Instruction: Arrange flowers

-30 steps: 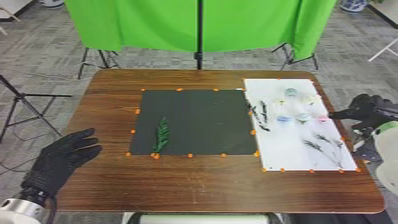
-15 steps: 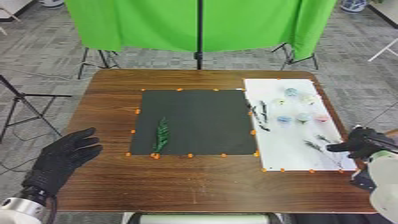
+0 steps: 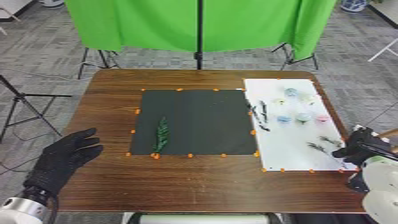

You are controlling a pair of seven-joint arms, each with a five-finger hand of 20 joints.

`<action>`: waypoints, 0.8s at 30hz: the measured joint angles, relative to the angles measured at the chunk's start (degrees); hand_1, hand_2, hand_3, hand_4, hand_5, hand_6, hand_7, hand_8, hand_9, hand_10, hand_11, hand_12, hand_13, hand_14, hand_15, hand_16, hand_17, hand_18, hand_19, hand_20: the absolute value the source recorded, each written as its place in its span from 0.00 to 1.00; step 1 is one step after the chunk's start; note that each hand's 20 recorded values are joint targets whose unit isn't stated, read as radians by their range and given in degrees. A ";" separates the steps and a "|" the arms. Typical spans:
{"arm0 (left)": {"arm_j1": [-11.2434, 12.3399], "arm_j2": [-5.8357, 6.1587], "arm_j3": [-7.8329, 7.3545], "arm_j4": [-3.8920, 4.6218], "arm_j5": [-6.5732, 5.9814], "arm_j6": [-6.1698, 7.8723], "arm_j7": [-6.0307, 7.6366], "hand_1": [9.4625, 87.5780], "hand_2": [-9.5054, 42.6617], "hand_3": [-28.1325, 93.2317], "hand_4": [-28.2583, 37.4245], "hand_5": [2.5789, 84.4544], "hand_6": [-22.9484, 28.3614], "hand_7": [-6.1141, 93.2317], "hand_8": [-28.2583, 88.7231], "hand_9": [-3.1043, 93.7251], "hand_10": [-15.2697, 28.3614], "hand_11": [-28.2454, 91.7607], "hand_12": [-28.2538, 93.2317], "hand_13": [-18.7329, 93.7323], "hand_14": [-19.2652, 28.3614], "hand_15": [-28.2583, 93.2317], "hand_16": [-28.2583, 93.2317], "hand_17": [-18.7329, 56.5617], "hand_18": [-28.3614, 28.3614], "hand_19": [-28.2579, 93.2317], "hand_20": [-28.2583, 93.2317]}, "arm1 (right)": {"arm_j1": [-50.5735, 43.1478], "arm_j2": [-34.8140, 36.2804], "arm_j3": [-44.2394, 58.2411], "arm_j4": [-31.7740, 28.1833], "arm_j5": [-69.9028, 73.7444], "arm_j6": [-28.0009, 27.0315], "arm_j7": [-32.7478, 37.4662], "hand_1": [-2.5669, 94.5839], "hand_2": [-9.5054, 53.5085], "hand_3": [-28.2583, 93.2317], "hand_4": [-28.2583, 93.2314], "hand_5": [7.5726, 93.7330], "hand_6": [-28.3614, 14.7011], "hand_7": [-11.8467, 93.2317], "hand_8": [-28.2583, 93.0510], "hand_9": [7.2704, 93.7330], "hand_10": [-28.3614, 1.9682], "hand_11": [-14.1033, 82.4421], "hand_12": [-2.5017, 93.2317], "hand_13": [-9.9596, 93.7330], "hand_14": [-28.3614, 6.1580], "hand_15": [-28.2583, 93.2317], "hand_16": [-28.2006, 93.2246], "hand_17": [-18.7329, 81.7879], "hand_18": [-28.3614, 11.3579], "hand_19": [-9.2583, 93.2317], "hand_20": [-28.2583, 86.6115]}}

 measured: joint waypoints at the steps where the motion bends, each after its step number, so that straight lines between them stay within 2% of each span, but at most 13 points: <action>1: 0.00 -0.01 0.00 0.00 0.00 0.00 0.00 0.21 0.30 0.86 0.01 0.40 0.57 0.38 0.11 0.36 0.71 0.57 0.34 0.40 0.78 0.69 0.17 0.17 0.91 0.74 0.26 | -0.03 -0.06 -0.10 0.18 0.29 0.84 -0.29 0.51 0.00 0.86 0.00 0.83 0.66 0.52 0.18 0.91 0.66 0.65 0.34 0.84 0.62 0.80 0.48 0.55 0.24 0.97 0.56; 6: 0.02 -0.02 0.00 -0.01 0.00 0.05 -0.01 0.20 0.30 0.86 0.01 0.40 0.57 0.38 0.11 0.36 0.71 0.57 0.34 0.40 0.78 0.69 0.17 0.17 0.91 0.74 0.26 | -0.72 -0.31 0.13 0.79 1.85 4.00 -4.24 0.49 0.00 0.92 0.00 0.83 0.63 0.57 0.20 0.91 0.65 0.72 0.36 0.84 0.60 0.85 0.50 0.56 0.22 0.99 0.58; 14: 0.05 -0.09 0.05 -0.03 0.00 0.15 0.00 0.21 0.30 0.86 0.01 0.40 0.57 0.38 0.11 0.36 0.71 0.57 0.34 0.40 0.78 0.69 0.17 0.17 0.91 0.74 0.26 | -2.24 -0.63 1.05 0.68 1.77 13.98 -6.13 0.46 0.00 0.95 0.05 0.82 0.61 0.63 0.21 0.91 0.65 0.78 0.36 0.85 0.58 0.88 0.50 0.57 0.19 1.00 0.61; 22: 0.10 -0.15 0.04 -0.04 0.00 0.18 0.00 0.20 0.30 0.86 0.01 0.40 0.57 0.38 0.11 0.36 0.71 0.57 0.34 0.40 0.78 0.69 0.17 0.17 0.91 0.74 0.26 | -0.83 -1.37 2.74 -4.60 0.51 14.62 -5.45 0.45 0.00 0.94 0.06 0.81 0.62 0.65 0.21 0.91 0.65 0.79 0.37 0.85 0.57 0.89 0.51 0.57 0.18 1.00 0.63; 24: 0.14 -0.15 0.01 -0.07 0.00 0.20 -0.03 0.20 0.30 0.86 0.01 0.40 0.57 0.38 0.11 0.36 0.70 0.57 0.34 0.40 0.78 0.69 0.17 0.17 0.91 0.74 0.26 | 1.35 -1.37 1.37 -6.16 1.02 14.27 -5.39 0.46 0.00 0.93 0.05 0.81 0.63 0.65 0.21 0.92 0.67 0.79 0.36 0.87 0.60 0.89 0.50 0.59 0.19 1.00 0.63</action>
